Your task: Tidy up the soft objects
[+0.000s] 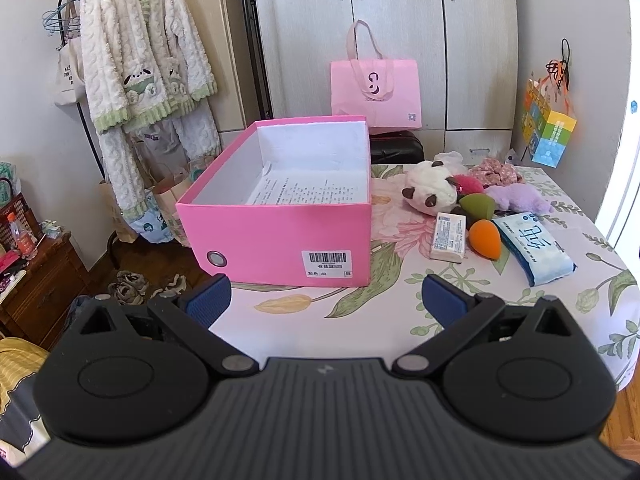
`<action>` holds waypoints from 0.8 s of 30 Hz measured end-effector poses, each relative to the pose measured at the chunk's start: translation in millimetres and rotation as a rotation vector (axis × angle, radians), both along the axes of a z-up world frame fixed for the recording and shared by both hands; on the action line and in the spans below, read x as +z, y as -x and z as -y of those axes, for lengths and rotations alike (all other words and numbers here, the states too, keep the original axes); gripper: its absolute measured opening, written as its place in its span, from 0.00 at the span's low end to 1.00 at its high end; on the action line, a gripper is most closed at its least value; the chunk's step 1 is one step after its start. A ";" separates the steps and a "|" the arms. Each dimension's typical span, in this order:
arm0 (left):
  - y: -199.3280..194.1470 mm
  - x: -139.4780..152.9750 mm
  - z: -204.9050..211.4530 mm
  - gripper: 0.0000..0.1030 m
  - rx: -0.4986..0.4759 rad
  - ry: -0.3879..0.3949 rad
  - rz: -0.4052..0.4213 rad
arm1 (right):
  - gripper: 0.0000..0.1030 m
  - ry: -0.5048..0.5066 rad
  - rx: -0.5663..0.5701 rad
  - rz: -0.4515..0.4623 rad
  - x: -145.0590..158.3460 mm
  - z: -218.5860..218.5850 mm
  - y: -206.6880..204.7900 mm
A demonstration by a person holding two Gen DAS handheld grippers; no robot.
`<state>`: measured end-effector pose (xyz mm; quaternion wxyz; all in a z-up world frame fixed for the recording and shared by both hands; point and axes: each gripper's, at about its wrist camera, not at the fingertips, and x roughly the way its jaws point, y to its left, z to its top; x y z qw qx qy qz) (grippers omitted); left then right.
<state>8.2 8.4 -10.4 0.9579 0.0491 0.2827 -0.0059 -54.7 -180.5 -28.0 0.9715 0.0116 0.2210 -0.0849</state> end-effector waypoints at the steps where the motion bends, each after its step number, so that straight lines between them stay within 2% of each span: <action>1: 0.1 -0.3 -0.2 1.00 0.000 0.000 0.001 | 1.00 0.000 0.000 0.000 0.0 -0.1 0.0; 15: 3.1 -5.0 -3.9 1.00 0.014 0.002 0.015 | 1.00 0.019 -0.004 -0.010 0.4 -2.6 -2.0; 24: 5.0 -6.6 -3.3 1.00 0.000 -0.035 0.019 | 1.00 0.024 -0.007 -0.012 2.2 -2.5 -1.2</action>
